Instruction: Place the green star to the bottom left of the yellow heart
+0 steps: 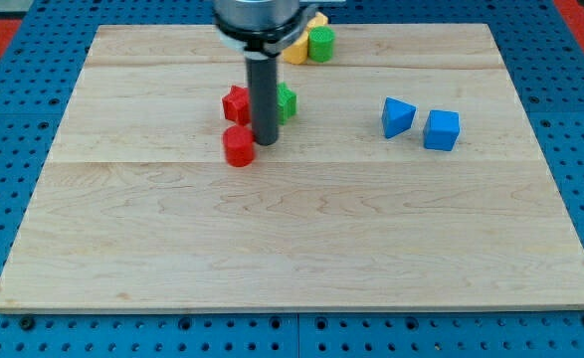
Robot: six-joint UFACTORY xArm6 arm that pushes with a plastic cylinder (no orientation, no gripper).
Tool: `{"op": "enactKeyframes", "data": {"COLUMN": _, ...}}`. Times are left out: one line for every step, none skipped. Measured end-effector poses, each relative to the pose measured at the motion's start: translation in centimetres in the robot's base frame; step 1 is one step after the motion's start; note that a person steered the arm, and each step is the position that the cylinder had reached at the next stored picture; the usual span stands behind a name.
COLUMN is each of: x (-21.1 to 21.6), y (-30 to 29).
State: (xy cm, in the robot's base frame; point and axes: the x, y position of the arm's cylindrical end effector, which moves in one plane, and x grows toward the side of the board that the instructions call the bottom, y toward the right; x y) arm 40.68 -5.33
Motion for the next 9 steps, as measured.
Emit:
{"op": "enactKeyframes", "data": {"x": -2.1, "y": 0.4}}
{"op": "enactKeyframes", "data": {"x": -2.4, "y": 4.3}}
{"op": "enactKeyframes", "data": {"x": -3.3, "y": 5.1}}
{"op": "enactKeyframes", "data": {"x": -6.7, "y": 5.1}}
{"op": "enactKeyframes", "data": {"x": -8.8, "y": 4.7}}
{"op": "enactKeyframes", "data": {"x": -7.8, "y": 3.0}}
{"op": "enactKeyframes", "data": {"x": -8.5, "y": 0.3}}
{"op": "enactKeyframes", "data": {"x": -10.2, "y": 0.3}}
{"op": "enactKeyframes", "data": {"x": -10.2, "y": 0.3}}
